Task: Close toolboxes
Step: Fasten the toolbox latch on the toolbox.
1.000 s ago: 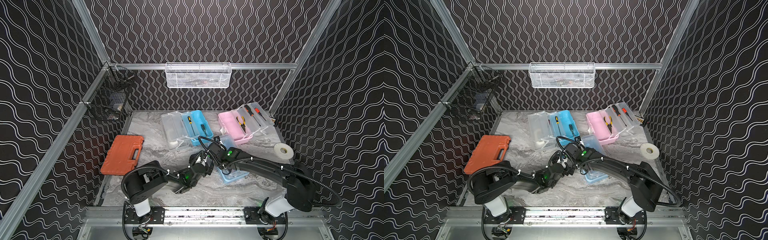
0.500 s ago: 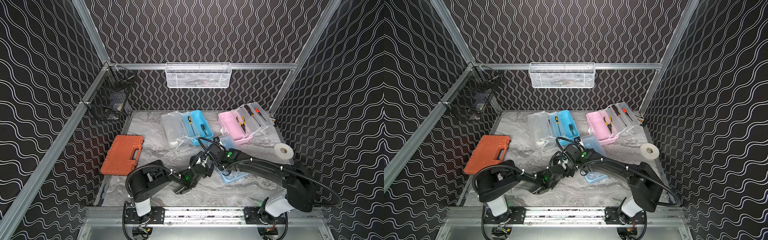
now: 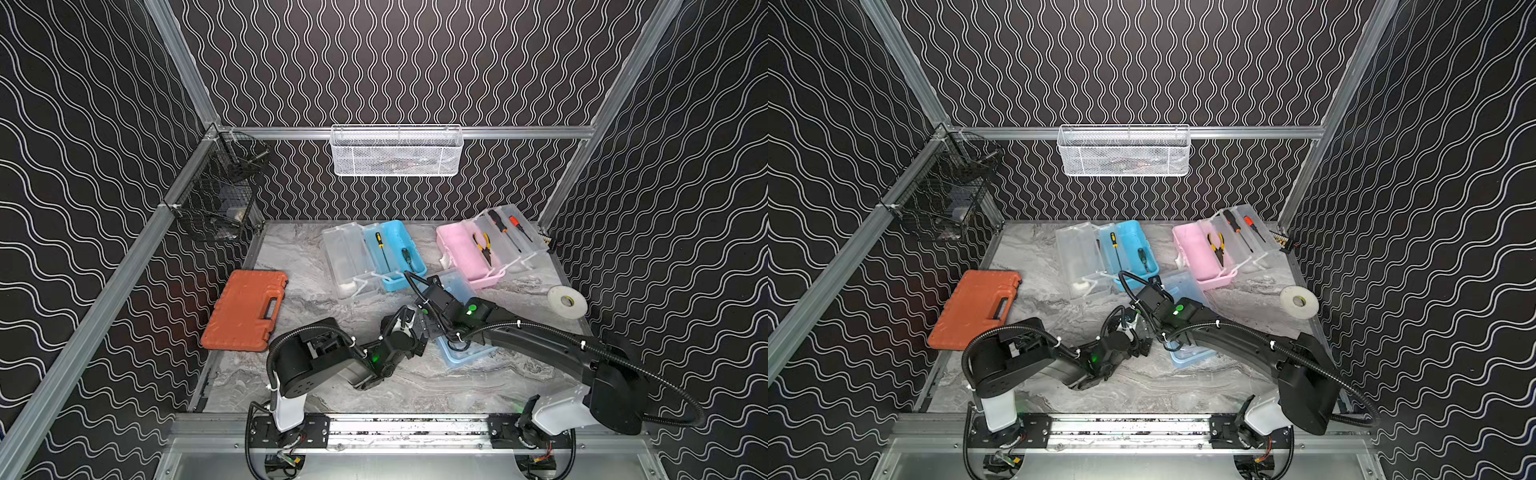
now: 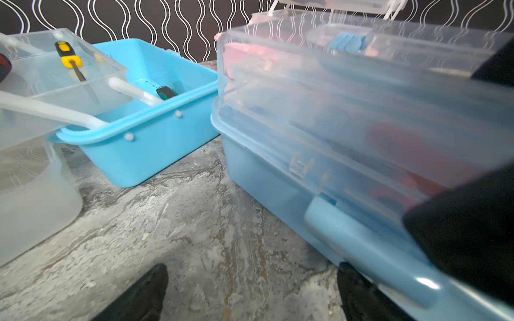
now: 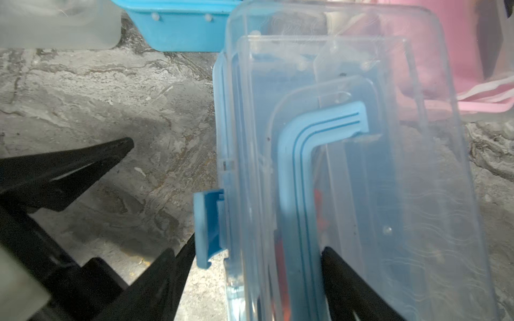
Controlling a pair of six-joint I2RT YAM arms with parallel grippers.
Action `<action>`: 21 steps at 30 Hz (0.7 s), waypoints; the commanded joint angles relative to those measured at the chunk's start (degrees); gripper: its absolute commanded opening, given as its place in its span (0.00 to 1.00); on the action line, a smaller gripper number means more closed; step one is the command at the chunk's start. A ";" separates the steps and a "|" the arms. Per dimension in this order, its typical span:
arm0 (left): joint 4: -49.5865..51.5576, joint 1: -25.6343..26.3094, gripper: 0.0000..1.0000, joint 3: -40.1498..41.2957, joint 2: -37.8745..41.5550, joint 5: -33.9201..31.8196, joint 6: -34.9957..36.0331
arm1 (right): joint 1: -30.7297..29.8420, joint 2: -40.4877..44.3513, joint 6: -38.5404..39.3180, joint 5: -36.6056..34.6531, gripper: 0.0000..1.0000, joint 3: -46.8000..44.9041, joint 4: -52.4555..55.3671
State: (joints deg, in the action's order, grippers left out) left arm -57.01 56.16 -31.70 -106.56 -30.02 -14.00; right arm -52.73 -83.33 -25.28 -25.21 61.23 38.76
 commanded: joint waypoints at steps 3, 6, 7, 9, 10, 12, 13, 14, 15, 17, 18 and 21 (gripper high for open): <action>-0.83 0.00 0.99 -0.11 2.51 -0.70 0.64 | -0.18 2.49 -2.06 0.28 0.82 2.01 4.11; -0.07 0.00 0.99 -0.11 3.52 -0.74 0.99 | -0.09 3.49 -2.54 -3.58 0.82 3.06 5.80; 0.04 0.00 0.99 -0.07 3.85 -0.67 1.08 | 0.04 3.82 -2.56 -4.80 0.83 3.28 6.50; 0.33 0.00 0.99 -0.05 4.28 -0.58 1.25 | 0.47 4.43 -3.17 -6.88 0.83 3.28 7.55; 0.57 0.00 0.99 -0.11 4.55 -0.73 1.34 | 0.84 4.86 -3.09 -7.24 0.83 3.28 7.81; 0.54 0.00 0.99 -0.03 4.76 -0.57 1.60 | 1.71 5.75 -3.29 -7.64 0.84 3.28 7.85; 0.48 -0.04 0.99 -0.07 4.77 -0.44 1.61 | 2.36 6.20 -3.20 -7.57 0.84 3.28 7.62; 0.46 0.00 0.99 -0.11 4.78 -0.32 1.69 | 3.09 6.62 -3.06 -7.37 0.86 3.28 7.35; 0.57 0.00 0.99 -0.27 4.61 -0.22 1.71 | 4.26 7.00 -3.00 -6.69 0.87 3.04 7.08; 0.59 -0.01 0.99 -0.55 4.18 -0.12 1.52 | 6.96 7.75 -3.15 -5.15 0.89 2.22 7.04; 0.38 0.00 0.99 -0.64 3.85 0.04 1.39 | 8.68 8.23 -2.89 -3.81 0.91 1.60 6.51; 0.16 0.00 0.99 -1.20 2.87 0.38 1.02 | 12.39 9.35 -2.10 -0.22 0.92 -0.13 4.80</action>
State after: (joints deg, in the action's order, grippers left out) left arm -55.64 56.16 -32.12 -103.13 -30.48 -13.37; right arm -42.09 -74.76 -27.40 -29.06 62.04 44.58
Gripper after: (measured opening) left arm 0.991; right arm 0.920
